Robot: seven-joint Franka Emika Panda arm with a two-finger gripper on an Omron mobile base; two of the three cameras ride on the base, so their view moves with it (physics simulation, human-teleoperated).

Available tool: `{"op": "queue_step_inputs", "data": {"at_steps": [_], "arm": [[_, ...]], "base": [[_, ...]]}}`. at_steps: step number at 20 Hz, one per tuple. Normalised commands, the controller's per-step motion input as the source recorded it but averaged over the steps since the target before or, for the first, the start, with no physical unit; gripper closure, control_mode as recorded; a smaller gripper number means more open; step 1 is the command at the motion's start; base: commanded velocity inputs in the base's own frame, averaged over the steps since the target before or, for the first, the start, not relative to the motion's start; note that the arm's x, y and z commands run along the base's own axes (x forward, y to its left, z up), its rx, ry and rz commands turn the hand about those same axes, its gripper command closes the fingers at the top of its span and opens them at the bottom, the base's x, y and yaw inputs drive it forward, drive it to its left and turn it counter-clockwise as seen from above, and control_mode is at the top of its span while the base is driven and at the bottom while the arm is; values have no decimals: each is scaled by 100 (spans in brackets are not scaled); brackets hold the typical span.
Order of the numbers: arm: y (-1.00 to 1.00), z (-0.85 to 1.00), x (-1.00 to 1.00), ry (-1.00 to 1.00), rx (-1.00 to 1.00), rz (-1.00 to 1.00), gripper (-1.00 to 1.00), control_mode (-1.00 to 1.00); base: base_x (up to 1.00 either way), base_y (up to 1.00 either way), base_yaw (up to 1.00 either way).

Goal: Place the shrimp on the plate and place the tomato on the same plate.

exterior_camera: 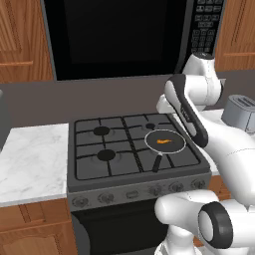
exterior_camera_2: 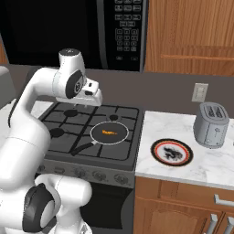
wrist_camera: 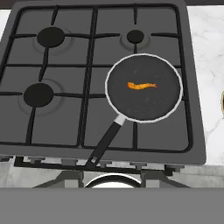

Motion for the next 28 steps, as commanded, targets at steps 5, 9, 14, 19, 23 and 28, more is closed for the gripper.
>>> {"op": "queue_step_inputs", "data": {"at_steps": [5,9,14,19,23,28], "arm": [[2,-17,5,0,0,1,-100,-100],[0,-49,3,0,0,6,-100,-100],[-14,-54,8,1,0,9,-100,-100],[-11,-55,3,7,0,15,-100,-100],[-3,-52,6,9,0,19,-100,-100],[0,-48,22,9,-4,15,-100,-100]], "base": [[0,0,0],[0,0,0],[0,0,0],[0,0,0],[0,0,0],[0,0,0]]}}
